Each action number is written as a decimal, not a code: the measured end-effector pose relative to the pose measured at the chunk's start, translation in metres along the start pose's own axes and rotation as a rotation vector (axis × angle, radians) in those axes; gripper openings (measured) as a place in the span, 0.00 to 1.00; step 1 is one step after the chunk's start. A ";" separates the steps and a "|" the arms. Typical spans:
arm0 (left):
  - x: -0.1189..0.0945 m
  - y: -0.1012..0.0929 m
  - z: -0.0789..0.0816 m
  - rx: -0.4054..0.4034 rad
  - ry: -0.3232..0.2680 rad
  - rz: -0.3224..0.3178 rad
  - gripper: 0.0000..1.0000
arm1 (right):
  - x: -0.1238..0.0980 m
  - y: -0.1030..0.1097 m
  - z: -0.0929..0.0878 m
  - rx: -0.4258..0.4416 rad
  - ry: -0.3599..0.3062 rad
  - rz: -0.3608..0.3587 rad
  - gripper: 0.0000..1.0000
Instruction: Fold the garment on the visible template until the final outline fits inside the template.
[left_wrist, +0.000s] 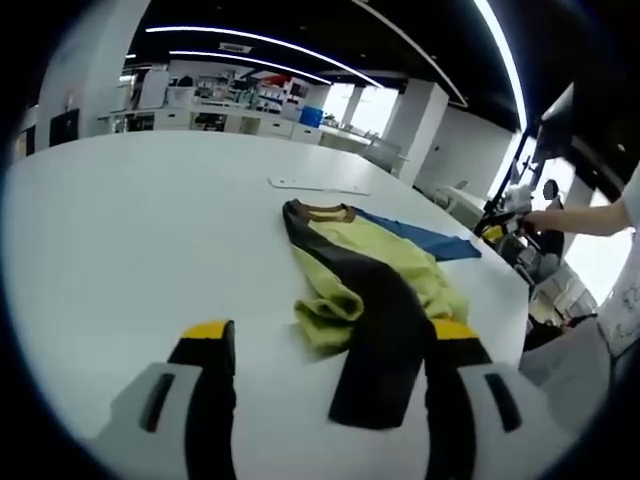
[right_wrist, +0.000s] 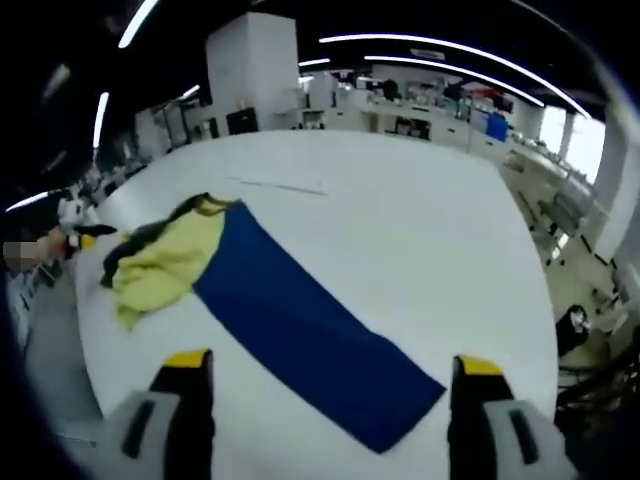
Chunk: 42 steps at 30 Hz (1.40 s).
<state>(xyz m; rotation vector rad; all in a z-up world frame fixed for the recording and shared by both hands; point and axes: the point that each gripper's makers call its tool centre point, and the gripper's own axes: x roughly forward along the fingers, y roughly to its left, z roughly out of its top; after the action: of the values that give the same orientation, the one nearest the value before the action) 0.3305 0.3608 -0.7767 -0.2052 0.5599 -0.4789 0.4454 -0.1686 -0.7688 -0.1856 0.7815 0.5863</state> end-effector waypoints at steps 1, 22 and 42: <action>0.000 0.000 -0.001 0.000 0.002 -0.002 0.73 | -0.001 0.001 0.003 0.000 -0.014 0.006 0.99; -0.014 -0.027 -0.023 0.045 0.022 -0.062 0.61 | -0.020 0.060 0.015 -0.036 -0.093 0.087 0.96; -0.019 -0.056 -0.063 0.201 0.115 -0.085 0.45 | -0.038 0.105 0.009 -0.059 -0.118 0.144 0.96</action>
<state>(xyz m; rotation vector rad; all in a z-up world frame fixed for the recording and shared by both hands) 0.2601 0.3182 -0.8026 -0.0090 0.6128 -0.6293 0.3702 -0.0948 -0.7300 -0.1479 0.6676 0.7507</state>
